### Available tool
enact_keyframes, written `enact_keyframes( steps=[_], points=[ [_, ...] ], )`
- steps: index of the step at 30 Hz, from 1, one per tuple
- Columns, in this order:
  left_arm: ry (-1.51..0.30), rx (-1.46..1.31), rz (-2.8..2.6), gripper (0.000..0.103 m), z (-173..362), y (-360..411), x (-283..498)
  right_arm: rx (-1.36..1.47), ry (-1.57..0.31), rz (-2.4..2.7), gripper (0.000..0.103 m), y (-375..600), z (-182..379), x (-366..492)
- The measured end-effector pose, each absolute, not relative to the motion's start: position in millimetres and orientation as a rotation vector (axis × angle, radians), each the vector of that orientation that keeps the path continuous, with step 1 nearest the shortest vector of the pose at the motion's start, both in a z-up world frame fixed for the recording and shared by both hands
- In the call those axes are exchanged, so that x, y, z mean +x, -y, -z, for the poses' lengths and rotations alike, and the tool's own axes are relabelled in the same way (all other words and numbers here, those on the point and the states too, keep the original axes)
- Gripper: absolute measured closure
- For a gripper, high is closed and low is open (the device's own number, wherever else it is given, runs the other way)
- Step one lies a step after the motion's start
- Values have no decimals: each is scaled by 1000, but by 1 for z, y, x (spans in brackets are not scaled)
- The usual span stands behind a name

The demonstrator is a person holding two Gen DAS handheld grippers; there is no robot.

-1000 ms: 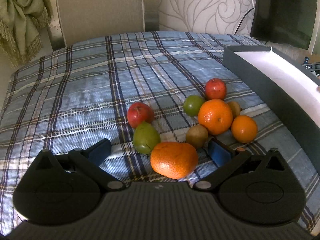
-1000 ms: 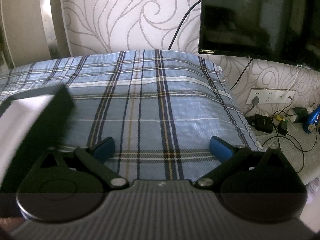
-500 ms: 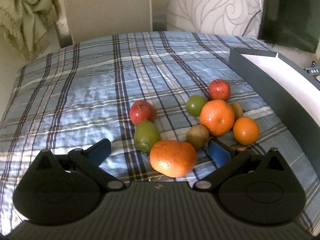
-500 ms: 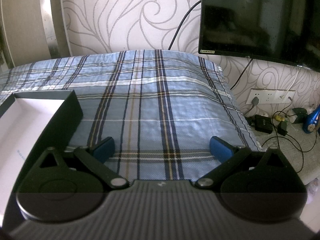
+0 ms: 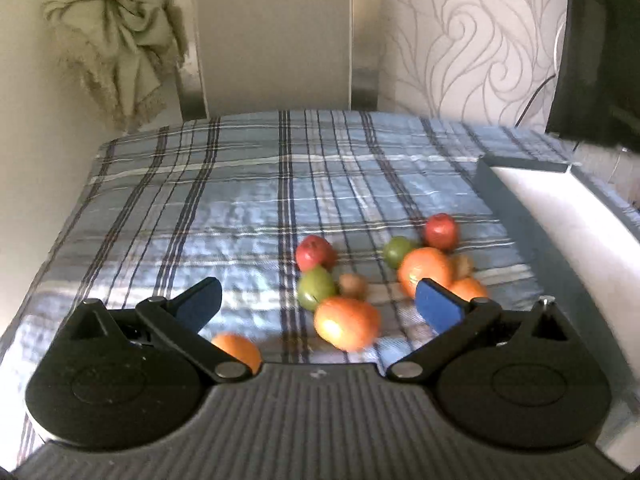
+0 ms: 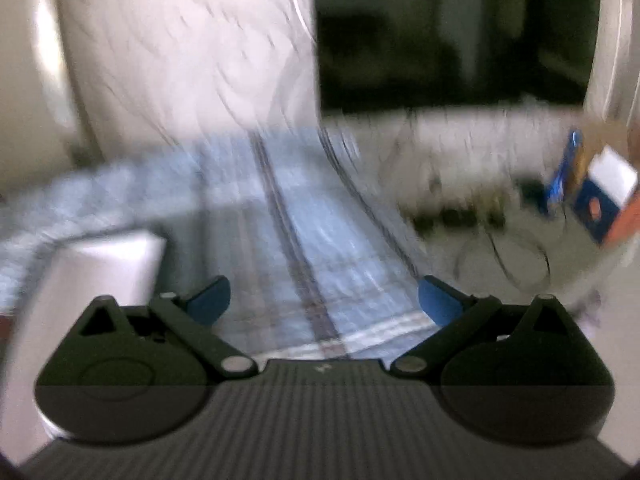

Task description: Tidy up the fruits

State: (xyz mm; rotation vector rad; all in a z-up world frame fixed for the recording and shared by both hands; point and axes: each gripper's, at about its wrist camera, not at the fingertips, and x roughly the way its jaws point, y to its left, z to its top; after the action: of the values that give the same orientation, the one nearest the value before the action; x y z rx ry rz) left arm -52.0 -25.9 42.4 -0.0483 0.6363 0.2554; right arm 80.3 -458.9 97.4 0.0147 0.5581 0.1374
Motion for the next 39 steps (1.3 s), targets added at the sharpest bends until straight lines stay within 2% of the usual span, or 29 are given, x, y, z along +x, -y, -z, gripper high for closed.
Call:
enact_keyframes(
  steps=[3,8,13,14,16,17,20,22,24,36,38,39],
  points=[
    [-645,5,-291,0,-44,47,-67,7,-460,-346,0,430,-115,38],
    [-678,83,-294,0,-42,63,-78,37,-508,-578,1,367,-117,5],
    [-674,47,-290,0,-35,40,-87,-100,-495,-657,2,298,-117,-31],
    [-679,52,-289,0,-35,35,-86,-111,-511,-657,4,284,-115,-31],
    [-673,49,-286,0,-35,21,-86,-131,-581,-672,22,261,-114,-29],
    [-670,36,-275,1,-35,14,-87,-140,-597,-682,27,251,-113,-31],
    [-701,14,-226,12,-28,-2,-87,-207,-638,-658,35,219,-95,-30],
    [-719,17,-200,23,-22,-8,-86,-218,-683,-630,52,207,-82,-31],
    [-730,0,-174,26,-18,-14,-85,-187,-741,-615,57,200,-73,-26],
    [-749,-39,-91,34,-11,-25,-78,-209,-810,-525,58,172,-48,-4],
    [-749,-47,-86,34,-11,-27,-78,-223,-826,-523,66,168,-44,-2],
    [-749,-57,-86,34,-11,-27,-78,-219,-834,-527,67,167,-42,1]
  ],
)
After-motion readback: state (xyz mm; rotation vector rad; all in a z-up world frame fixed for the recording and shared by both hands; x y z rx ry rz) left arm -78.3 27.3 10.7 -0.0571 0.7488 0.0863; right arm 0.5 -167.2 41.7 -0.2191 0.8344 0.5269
